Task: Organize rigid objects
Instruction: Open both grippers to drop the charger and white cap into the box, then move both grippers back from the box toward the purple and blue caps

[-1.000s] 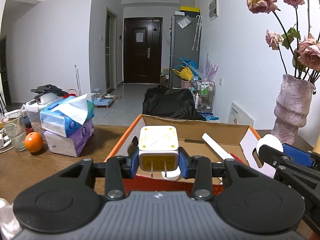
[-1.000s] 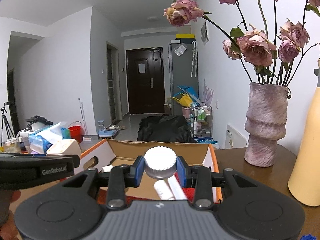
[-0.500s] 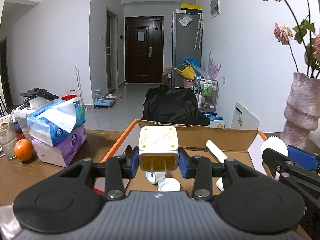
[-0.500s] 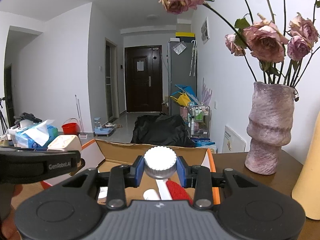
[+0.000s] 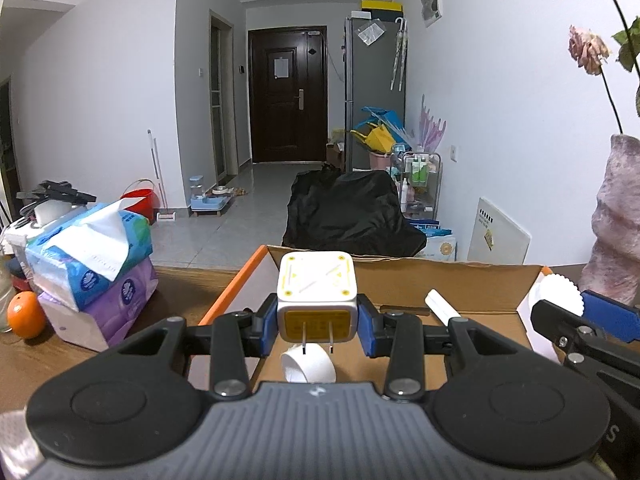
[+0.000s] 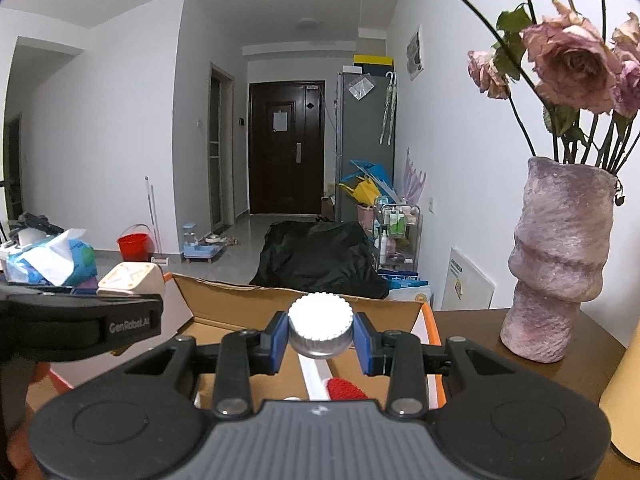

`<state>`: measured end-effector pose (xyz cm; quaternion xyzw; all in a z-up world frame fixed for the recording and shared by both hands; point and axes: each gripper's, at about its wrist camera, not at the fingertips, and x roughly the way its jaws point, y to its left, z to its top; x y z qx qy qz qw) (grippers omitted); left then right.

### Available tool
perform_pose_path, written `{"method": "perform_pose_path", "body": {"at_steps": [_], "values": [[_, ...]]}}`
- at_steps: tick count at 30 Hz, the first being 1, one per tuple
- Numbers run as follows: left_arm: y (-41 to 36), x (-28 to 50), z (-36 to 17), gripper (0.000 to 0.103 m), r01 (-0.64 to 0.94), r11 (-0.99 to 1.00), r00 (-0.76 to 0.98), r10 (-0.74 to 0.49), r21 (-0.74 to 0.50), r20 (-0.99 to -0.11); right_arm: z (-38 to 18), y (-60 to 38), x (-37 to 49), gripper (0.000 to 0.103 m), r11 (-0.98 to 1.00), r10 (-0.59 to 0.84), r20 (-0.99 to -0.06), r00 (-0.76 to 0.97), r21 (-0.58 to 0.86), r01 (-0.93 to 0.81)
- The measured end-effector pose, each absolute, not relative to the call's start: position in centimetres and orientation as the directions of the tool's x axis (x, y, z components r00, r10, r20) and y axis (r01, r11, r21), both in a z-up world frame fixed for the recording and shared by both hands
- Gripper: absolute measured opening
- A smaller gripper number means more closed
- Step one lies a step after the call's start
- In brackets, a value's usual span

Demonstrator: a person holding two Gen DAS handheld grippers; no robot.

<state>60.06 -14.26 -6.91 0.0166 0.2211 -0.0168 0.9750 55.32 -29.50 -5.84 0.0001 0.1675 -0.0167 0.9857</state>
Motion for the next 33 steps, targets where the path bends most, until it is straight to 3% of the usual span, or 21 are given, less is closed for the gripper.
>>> {"method": "perform_pose_path", "body": {"at_steps": [14,16,17,18,19,20,21,22,33], "values": [[-13.7,62.1,-8.6,0.04,0.067,0.997,0.876,-0.046,0.026,-0.48,-7.4,-29.7,56.9,0.034,0.998,-0.06,-0.382,0.922,-0.022,0.056],[-13.6,62.2,-8.6,0.043,0.064,0.998,0.876,-0.043,0.028,-0.481,-7.4,-29.9,56.9,0.034,0.998,-0.059,-0.388,0.92,-0.016,0.057],[-13.7,62.2,-8.5,0.053,0.052,0.998,0.88,-0.028,0.039,-0.474,-7.4,-30.0,57.0,0.035,0.998,-0.057,-0.396,0.917,-0.011,0.057],[-13.6,62.0,-8.4,0.069,0.045,0.998,0.884,-0.018,0.047,-0.467,-7.4,-30.2,57.0,0.037,0.998,-0.056,-0.403,0.914,-0.005,0.06],[-13.5,61.9,-8.3,0.078,0.033,0.998,0.891,-0.005,0.054,-0.455,-7.4,-30.3,57.0,0.052,0.998,-0.057,-0.41,0.91,-0.003,0.062],[-13.3,61.8,-8.3,0.096,0.017,0.998,0.895,0.011,0.059,-0.447,-7.5,-30.4,57.1,0.075,0.998,-0.063,-0.414,0.908,-0.002,0.068],[-13.2,61.7,-8.2,0.103,-0.006,0.998,0.898,0.034,0.065,-0.438,-7.5,-30.5,57.0,0.087,0.997,-0.075,-0.41,0.909,-0.003,0.081],[-13.1,61.5,-8.1,0.103,-0.021,0.997,0.903,0.048,0.069,-0.426,-7.5,-30.5,56.9,0.1,0.996,-0.086,-0.4,0.912,-0.005,0.092],[-12.3,61.3,-7.7,0.103,-0.036,0.998,0.904,0.058,0.058,-0.424,-7.2,-30.8,56.6,0.103,0.996,-0.086,-0.391,0.916,0.003,0.095]]}}
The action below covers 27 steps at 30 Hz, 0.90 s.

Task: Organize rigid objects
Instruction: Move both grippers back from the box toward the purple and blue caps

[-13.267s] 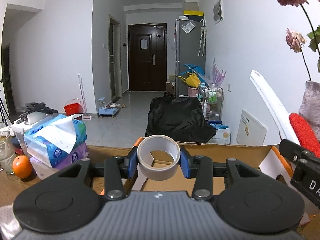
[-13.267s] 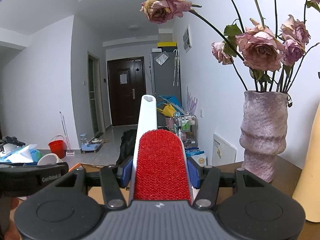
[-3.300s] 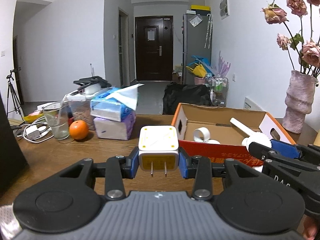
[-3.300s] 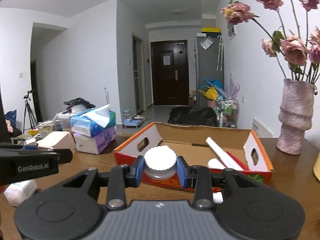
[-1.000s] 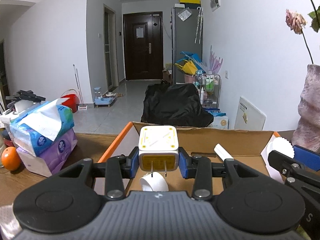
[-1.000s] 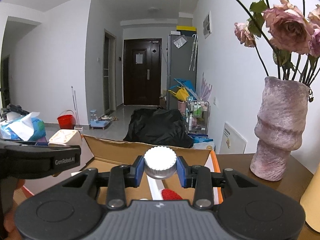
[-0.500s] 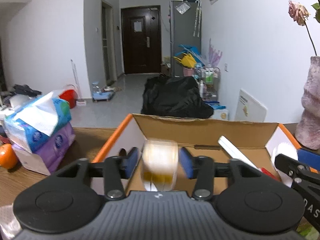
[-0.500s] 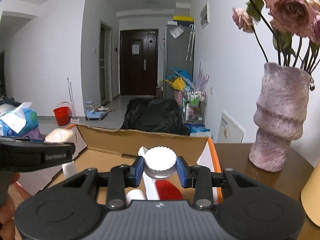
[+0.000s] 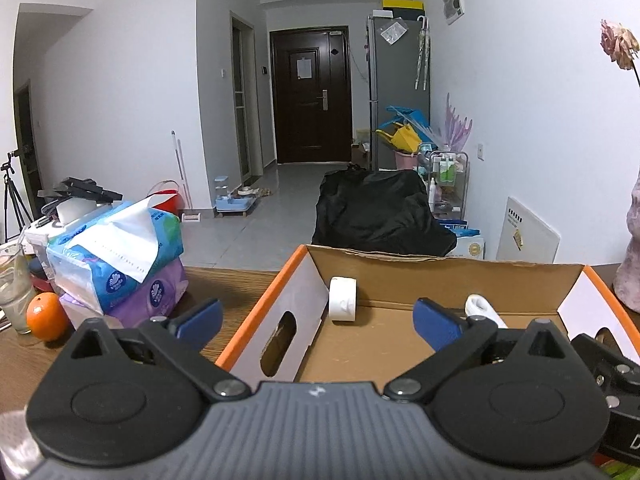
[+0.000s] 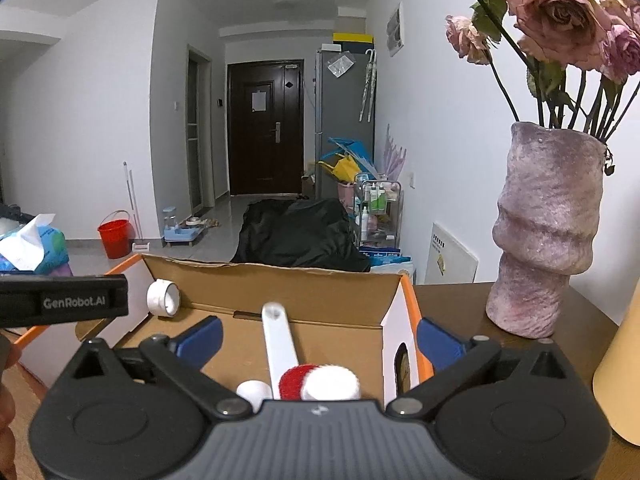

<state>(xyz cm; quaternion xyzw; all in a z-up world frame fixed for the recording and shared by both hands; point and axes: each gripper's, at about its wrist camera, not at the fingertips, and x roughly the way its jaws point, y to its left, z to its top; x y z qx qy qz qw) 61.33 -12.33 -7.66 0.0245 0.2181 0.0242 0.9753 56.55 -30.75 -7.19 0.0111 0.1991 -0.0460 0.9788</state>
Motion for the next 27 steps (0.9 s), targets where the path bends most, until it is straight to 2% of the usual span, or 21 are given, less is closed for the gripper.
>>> {"method": "perform_pose_path", "body": {"at_steps": [27], "values": [[-11.2,54.8,-6.0,0.103,0.009,0.999,0.901,0.011,0.043,-0.435,-5.0,-31.7,49.8,0.103,0.99,-0.136,-0.314,0.94,0.002,0.144]]}}
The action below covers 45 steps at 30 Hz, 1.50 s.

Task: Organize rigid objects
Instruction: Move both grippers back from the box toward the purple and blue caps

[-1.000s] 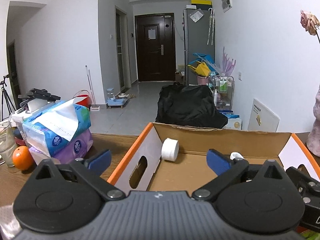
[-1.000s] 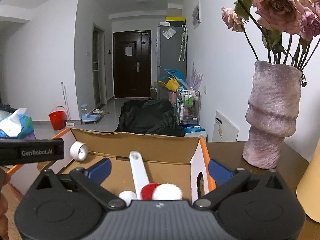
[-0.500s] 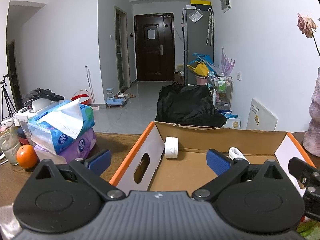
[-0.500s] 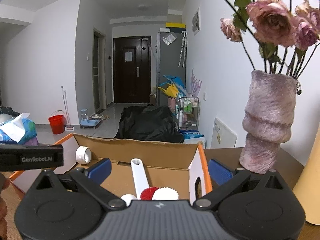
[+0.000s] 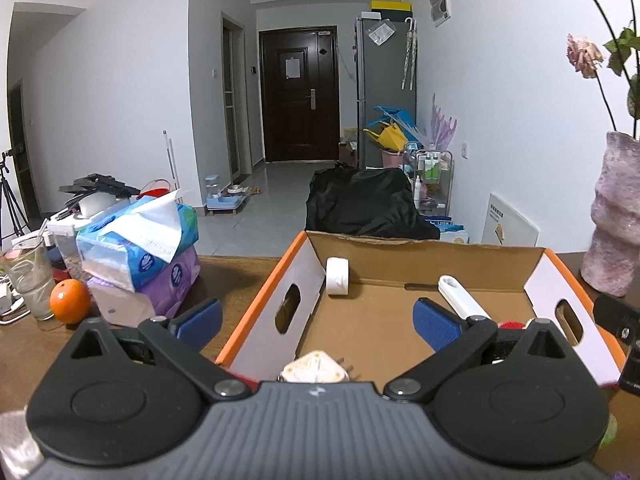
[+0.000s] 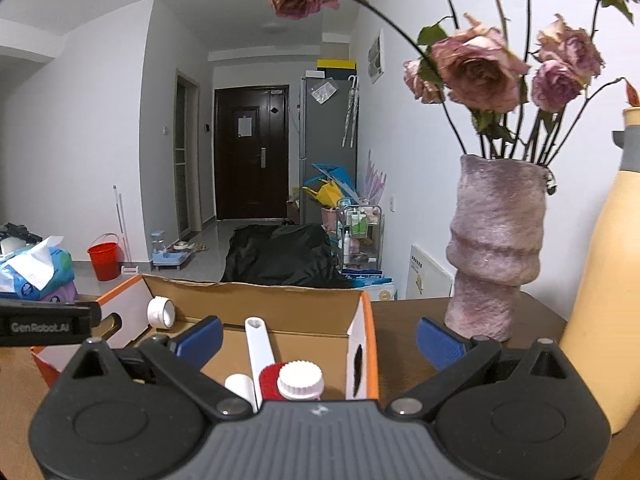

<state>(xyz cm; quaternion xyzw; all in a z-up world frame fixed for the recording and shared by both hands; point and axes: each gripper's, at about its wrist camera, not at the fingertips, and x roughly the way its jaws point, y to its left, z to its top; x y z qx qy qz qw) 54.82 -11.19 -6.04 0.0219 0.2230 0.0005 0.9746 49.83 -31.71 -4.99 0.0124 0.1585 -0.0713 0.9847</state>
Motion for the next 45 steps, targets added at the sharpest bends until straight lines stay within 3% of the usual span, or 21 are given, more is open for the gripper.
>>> {"method": "perform_pose_path", "body": {"at_steps": [18,45], "values": [[-11.5,47.6,-6.3,0.103,0.052,0.998,0.887,-0.027,0.043,-0.46,-5.2,-32.1,42.7,0.103,0.987,-0.156,-0.315,0.936,-0.011,0.161],[-13.0,41.3,-9.0,0.103,0.139,0.987,0.844,-0.075,0.082,-0.531,-7.8,-32.2,35.8,0.103,0.982,-0.182,-0.401,0.898,-0.021,0.19]]}}
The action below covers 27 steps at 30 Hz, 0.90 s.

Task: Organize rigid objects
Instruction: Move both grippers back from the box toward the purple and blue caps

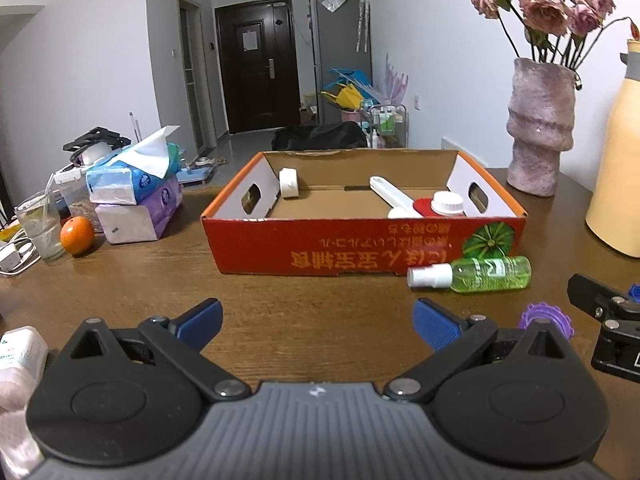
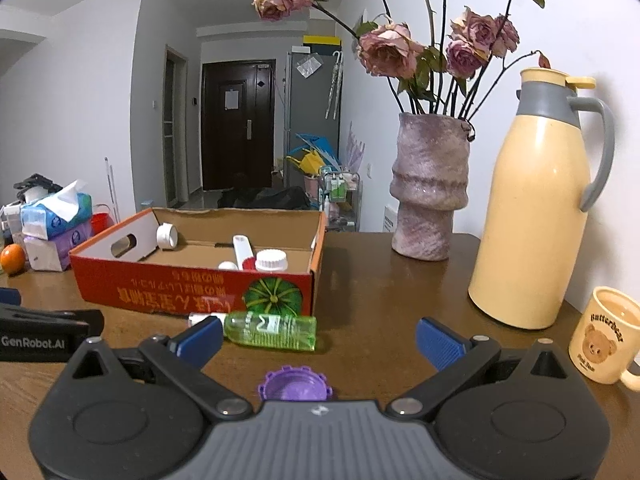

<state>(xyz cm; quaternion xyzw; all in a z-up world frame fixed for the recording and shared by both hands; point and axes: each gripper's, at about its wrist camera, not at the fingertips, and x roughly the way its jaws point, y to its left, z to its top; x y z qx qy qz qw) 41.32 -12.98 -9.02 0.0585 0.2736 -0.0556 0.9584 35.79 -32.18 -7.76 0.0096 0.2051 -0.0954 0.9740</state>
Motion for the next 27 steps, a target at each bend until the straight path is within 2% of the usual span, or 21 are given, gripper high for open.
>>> {"method": "perform_pose_path", "body": {"at_steps": [15,17,24,27], "values": [[-13.4,41.1,-10.4,0.103,0.18,0.98,0.819,-0.099,0.088,-0.565,-11.6,-32.2,37.0,0.101,0.985,-0.165,-0.524,0.836,-0.045,0.167],[-13.4,41.1,-10.4,0.103,0.184,0.979,0.818,-0.102,0.089,-0.566,-12.2,-32.2,37.7,0.098,0.986,-0.161,-0.543,0.824,-0.048,0.161],[-13.5,41.1,-10.4,0.103,0.193,0.977,0.819,-0.112,0.087,-0.563,-13.3,-32.7,39.7,0.097,0.983,-0.17,-0.587,0.792,-0.041,0.181],[-13.6,41.1,-10.5,0.103,0.195,0.977,0.818,-0.113,0.088,-0.564,-13.6,-33.2,40.4,0.091,0.984,-0.147,-0.606,0.782,-0.008,0.178]]}}
